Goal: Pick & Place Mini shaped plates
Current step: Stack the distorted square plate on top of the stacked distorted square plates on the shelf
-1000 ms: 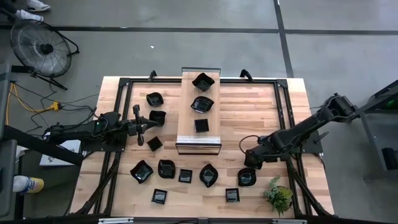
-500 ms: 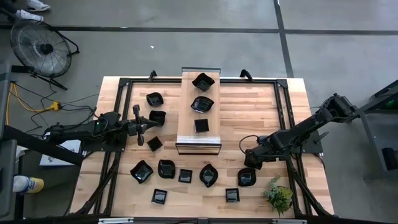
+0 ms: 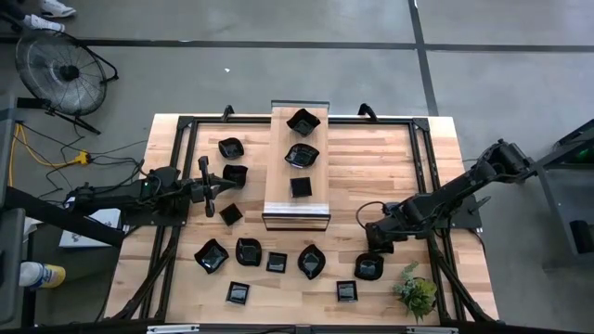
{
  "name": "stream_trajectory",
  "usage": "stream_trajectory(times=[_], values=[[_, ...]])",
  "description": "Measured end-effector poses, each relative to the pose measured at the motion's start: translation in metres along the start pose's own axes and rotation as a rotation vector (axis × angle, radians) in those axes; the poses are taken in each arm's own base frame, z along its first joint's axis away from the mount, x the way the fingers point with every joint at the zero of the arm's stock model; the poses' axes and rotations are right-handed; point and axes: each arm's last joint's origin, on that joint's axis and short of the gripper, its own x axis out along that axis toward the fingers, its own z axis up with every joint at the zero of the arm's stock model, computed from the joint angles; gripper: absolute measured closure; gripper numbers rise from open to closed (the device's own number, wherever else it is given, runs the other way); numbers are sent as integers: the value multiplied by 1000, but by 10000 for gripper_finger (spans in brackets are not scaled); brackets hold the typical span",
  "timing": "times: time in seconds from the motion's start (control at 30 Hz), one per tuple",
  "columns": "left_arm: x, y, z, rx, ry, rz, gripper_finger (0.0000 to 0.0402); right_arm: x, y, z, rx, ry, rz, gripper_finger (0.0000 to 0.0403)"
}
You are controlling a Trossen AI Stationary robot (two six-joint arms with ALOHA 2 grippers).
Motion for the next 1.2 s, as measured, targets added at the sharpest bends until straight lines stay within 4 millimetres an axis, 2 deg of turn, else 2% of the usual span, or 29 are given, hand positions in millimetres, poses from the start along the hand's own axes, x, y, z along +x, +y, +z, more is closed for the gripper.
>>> stream_trajectory(times=[0.27, 0.57, 0.77, 1.03, 1.2], values=[[0, 0, 0, 0, 0, 0, 389, -14, 9, 1, -33, -25, 81, 400], [0, 0, 0, 0, 0, 0, 389, -48, 20, 13, -81, -84, 165, 401], [0, 0, 0, 0, 0, 0, 389, -82, 23, 20, -108, -145, 162, 397], [0, 0, 0, 0, 0, 0, 389, -141, 29, 32, -157, -253, 193, 396], [0, 0, 0, 0, 0, 0, 389, -176, 35, 47, -190, -344, 256, 399]])
